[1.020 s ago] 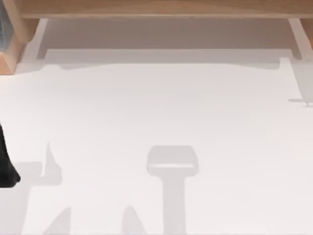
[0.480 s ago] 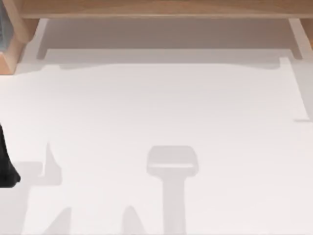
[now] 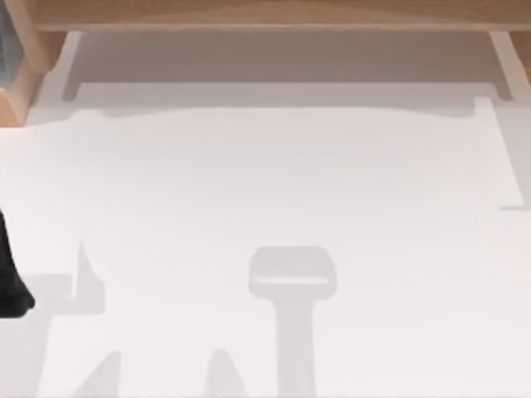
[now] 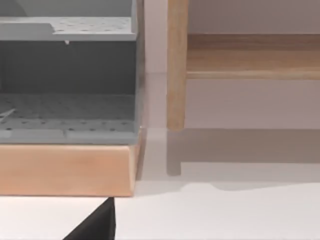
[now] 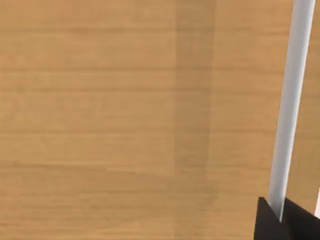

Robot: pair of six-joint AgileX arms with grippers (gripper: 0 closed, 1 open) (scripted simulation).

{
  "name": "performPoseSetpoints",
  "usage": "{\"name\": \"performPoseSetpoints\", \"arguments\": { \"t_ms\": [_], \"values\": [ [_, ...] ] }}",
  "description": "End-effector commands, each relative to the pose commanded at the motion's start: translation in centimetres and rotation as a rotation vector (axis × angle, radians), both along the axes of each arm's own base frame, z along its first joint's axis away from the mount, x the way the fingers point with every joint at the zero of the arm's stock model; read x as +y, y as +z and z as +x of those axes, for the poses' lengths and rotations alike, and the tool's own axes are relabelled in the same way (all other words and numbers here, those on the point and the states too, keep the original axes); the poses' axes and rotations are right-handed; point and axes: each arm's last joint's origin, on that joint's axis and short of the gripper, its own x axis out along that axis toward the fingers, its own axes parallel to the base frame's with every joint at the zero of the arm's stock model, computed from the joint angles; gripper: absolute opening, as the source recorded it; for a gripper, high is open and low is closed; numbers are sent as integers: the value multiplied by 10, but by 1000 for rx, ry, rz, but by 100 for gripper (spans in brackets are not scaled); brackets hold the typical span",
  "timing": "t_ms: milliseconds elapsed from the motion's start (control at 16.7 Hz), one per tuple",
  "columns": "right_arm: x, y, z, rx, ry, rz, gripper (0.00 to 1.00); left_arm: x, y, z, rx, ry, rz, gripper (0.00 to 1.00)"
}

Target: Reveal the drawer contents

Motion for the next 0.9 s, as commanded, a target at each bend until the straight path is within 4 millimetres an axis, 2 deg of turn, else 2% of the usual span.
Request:
{"name": "performPoseSetpoints", "arguments": {
  "t_ms": [660,900],
  "values": [
    [0,0,0,0,0,0,98,0,0,0,0,0,0,100],
    [0,0,0,0,0,0,100,0,0,0,0,0,0,100]
  ]
}}
